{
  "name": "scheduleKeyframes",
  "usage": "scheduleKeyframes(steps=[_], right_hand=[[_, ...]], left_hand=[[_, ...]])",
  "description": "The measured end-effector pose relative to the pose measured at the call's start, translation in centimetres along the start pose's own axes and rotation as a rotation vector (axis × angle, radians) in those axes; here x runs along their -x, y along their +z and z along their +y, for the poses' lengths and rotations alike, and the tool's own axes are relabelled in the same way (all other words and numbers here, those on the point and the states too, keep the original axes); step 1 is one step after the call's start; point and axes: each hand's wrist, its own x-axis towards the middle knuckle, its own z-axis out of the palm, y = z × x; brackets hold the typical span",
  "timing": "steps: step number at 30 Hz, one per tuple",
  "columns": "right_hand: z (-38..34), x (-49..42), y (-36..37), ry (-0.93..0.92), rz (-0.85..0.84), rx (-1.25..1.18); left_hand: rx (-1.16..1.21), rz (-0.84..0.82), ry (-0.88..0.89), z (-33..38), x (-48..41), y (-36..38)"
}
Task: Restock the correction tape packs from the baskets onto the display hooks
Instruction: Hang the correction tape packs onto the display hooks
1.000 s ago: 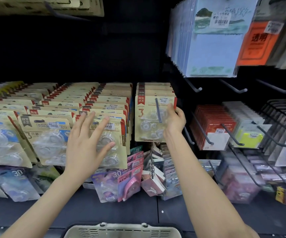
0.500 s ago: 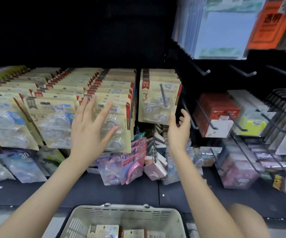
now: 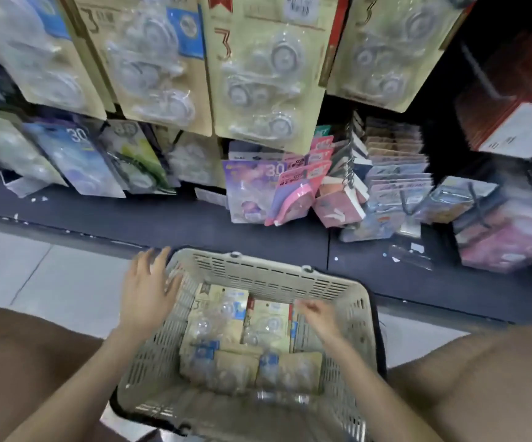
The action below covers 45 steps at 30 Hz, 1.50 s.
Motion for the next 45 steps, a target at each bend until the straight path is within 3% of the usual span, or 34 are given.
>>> scheduleKeyframes(steps=[5, 8, 12, 16, 23, 31, 36, 40, 43, 45], right_hand=[[5.7, 0.0, 3.7, 0.073, -0.297, 0.347], [5.5, 0.2, 5.7, -0.047, -0.357, 0.418], [4.4, -0.1, 9.1, -0.171, -0.469, 0.714], [3.8, 0.1, 12.6, -0.287, -0.480, 0.982], [3.1, 0.2, 15.9, -0.330, -0.415, 1.056], [4.3, 0.4, 14.8, -0.304, -0.431, 0.830], [2.3, 0.2, 11.0, -0.098, -0.387, -0.017], [-0.8, 0.3, 7.6, -0.067, -0.349, -0.372], [-2.2, 0.5, 6.6, -0.035, -0.387, -0.517], [-2.8, 0.8, 6.7, -0.041, -0.449, -0.508]], left_hand=[[-0.061, -0.100, -0.071, -3.4, 3.6, 2.1], [-0.029, -0.161, -0.120, -4.9, 5.6, 3.1], [0.061, -0.214, -0.157, -5.5, 5.9, 3.5], [0.109, -0.224, -0.170, -5.3, 5.9, 3.3], [0.124, -0.265, -0.203, -4.8, 5.7, 2.7], [0.164, -0.240, -0.206, -5.1, 6.0, 2.9], [0.182, -0.236, -0.236, -5.5, 6.1, 3.3], [0.144, -0.145, -0.193, -4.8, 5.6, 2.8], [0.350, -0.167, -0.205, -1.8, 4.7, 1.3], [0.694, -0.295, -0.286, 0.7, 4.2, -0.1]])
